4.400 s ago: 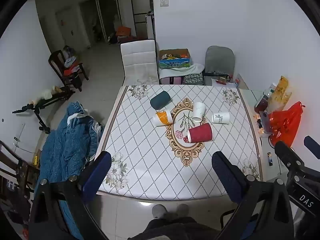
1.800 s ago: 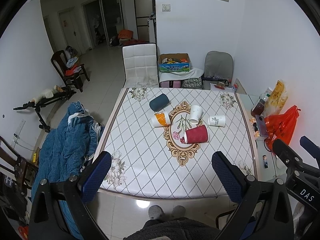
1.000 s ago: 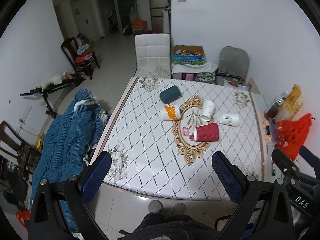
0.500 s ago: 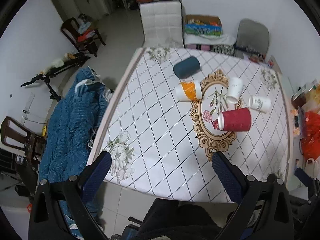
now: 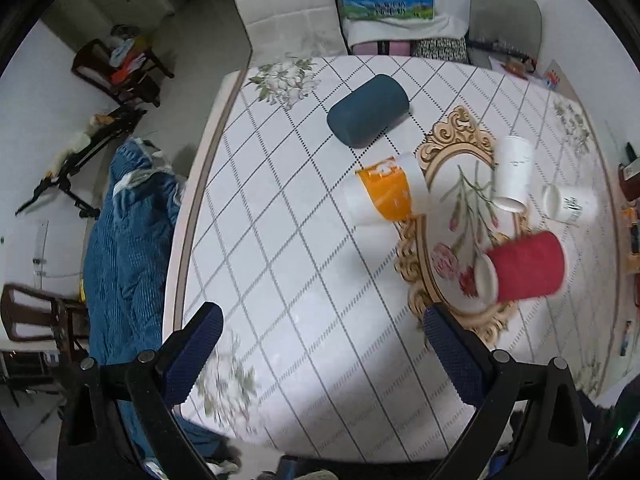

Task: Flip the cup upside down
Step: 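Reach the right tool toward the orange-and-white cup and close around it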

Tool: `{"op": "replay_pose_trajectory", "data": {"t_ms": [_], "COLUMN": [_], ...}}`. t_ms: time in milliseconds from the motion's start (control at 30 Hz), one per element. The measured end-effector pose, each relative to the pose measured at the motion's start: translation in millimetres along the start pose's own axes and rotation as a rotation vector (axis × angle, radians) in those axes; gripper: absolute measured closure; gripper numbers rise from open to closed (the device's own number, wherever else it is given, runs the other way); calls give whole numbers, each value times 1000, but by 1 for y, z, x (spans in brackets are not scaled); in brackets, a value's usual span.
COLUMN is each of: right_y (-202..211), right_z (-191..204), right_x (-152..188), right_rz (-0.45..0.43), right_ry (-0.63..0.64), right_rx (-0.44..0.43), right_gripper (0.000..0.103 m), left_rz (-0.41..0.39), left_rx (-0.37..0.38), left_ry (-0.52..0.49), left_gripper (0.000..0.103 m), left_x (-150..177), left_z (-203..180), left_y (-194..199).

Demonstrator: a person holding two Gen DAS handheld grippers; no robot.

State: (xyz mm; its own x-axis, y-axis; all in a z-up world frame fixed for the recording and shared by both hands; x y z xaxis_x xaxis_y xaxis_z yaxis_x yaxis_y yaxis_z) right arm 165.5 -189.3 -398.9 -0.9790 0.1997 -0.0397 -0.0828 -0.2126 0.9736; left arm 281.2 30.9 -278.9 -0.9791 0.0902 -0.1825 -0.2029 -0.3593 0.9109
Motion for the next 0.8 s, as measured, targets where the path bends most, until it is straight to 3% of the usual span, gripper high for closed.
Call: {"op": "replay_pose_trajectory", "data": {"t_ms": [133, 300, 500, 667, 800], "right_y": [-27, -55, -78, -83, -84], "right_z": [-4, -9, -12, -12, -10], "right_x": [-9, -19, -20, -18, -18], "right_rz": [46, 93, 135, 142, 141], "right_ry": [-42, -96, -160, -193, -205], "right_rx": [13, 27, 30, 31, 36], "right_gripper": [0, 0, 0, 0, 0], "left_rz": [-24, -142, -235, -259, -252], "left_rx": [-25, -118, -150, -130, -98], "left_ry": [-104, -388, -695, -847, -906], "left_gripper": [0, 0, 1, 1, 1], "left_x": [-33, -70, -80, -84, -86], "left_z": [-15, -52, -86, -107, -122], "left_y": [-28, -59, -78, -90, -99]}}
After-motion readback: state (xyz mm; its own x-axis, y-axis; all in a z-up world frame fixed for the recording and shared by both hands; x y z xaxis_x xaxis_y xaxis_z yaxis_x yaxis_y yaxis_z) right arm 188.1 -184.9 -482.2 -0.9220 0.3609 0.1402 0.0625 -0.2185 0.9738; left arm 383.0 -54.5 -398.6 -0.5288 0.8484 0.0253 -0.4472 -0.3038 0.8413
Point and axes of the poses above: each gripper's, at about its wrist camera, not at the fingertips, and y roughly against the way its jaws point, z to its left, x to its underside, the point moved 4 cm from there along -y, roughly the way its jaws point, and after that the axes turned 12 degrees about -x, right-handed, at the moved point
